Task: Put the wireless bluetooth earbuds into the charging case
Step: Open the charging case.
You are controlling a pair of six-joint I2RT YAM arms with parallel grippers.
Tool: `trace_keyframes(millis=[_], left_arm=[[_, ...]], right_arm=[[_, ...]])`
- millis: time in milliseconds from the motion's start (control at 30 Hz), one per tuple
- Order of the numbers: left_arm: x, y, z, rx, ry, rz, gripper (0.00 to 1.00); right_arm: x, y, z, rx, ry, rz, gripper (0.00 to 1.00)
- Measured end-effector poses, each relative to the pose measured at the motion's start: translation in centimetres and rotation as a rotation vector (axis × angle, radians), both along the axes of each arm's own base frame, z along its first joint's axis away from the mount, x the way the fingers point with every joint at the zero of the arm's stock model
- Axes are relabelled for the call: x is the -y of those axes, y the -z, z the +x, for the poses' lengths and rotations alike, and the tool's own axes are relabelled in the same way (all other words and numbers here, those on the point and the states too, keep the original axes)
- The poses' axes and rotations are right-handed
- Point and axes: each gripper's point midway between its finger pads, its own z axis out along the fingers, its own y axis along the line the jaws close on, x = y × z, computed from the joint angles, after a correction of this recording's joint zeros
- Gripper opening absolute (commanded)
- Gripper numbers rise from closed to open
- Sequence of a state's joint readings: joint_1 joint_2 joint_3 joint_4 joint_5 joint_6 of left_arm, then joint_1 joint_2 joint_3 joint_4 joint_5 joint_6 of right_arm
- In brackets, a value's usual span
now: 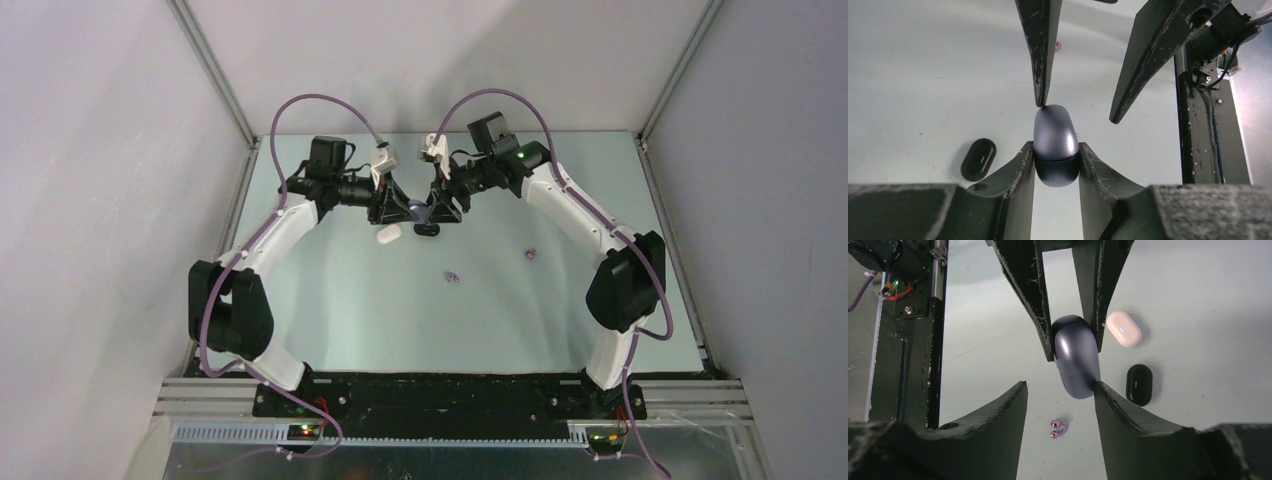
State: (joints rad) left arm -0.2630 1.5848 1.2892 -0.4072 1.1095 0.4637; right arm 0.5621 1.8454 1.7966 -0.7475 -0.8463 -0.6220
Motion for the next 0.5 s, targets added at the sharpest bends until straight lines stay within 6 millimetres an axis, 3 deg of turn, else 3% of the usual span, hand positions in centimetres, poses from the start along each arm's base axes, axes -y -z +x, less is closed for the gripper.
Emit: trace_keyframes(millis=[233,300,500], left_arm=[[0.35,-0.56,-0.30,0.028,0.030,-0.005,0.00],[0.41,-0.64,-0.39,0.032,0.037,-0.008,0.00],[0.41,-0.55,-0.51,0.028,0.040,-0.006,0.03]], right_arm=[[-0.80,-0.05,0.43,0.013,0.002,0.017,0.60],[-0.91,0.01,0.55,0.012,0.004,0.019,0.57],[-1.00,0.18,0.84,0.012,0.000,0.028,0.33]])
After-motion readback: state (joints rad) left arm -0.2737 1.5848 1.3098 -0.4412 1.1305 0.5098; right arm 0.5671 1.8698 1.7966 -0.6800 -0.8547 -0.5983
